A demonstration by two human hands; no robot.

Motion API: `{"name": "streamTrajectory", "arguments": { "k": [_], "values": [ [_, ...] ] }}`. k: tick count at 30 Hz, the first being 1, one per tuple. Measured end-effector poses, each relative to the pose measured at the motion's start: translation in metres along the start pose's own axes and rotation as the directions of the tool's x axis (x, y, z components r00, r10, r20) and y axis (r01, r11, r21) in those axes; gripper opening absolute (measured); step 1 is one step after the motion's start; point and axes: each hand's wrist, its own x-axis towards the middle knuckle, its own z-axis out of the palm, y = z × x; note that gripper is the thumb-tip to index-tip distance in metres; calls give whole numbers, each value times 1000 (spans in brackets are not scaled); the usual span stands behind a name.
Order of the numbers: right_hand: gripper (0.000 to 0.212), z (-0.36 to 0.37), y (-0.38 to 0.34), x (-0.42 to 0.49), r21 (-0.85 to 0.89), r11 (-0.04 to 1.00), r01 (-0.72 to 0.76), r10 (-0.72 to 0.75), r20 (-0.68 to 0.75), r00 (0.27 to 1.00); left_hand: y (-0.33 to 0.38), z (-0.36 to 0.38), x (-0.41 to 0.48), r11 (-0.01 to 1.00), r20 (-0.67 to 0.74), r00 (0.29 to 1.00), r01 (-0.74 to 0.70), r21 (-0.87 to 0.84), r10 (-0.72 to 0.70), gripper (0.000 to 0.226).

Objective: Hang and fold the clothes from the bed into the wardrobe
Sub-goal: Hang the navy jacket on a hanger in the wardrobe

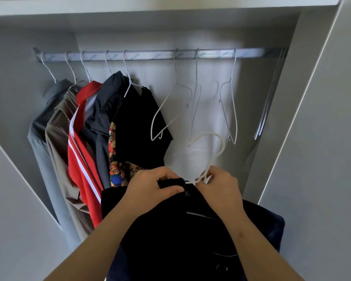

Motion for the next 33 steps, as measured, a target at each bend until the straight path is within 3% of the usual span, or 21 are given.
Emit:
{"name": "streamTrajectory", "arguments": {
  "k": [8, 13, 16, 21, 25, 28, 30, 32, 33],
  "values": [
    [27, 5, 11, 2, 38, 999, 6, -3, -79, 997, -25, -22, -4, 942, 45, 994, -110, 316, 101, 30],
    [25, -3, 26, 4, 116, 992, -51, 67, -139, 988, -31, -24, -5, 821, -5, 947, -277, 500, 322, 51],
    [22, -6, 30, 5, 128, 990, -65, 83, -142, 986, -40, -30, -6, 744, -49, 922, -278, 607, 385, 74],
    [30, -4, 31, 3, 149, 986, -74, 95, -138, 986, -46, -38, -9, 704, -219, 858, -208, 679, 465, 68],
    [28, -9, 38, 2, 179, 977, -114, 142, -150, 979, -55, -53, -9, 790, -403, 870, 25, 613, 285, 78],
    [29, -7, 39, 2, 158, 979, -127, 154, -169, 973, -59, -66, -3, 797, -432, 899, 213, 565, 66, 80],
    [29, 0, 35, 1, 147, 981, -124, 145, -147, 978, -50, -60, 1, 762, -358, 928, 157, 628, 104, 65],
    [29, 7, 29, 0, 152, 982, -111, 130, -121, 984, -35, -38, 3, 750, -133, 955, -117, 651, 264, 50],
    [29, 10, 26, 1, 151, 984, -100, 118, -116, 986, -28, -25, 4, 756, 23, 964, -222, 616, 264, 48]
  ]
}}
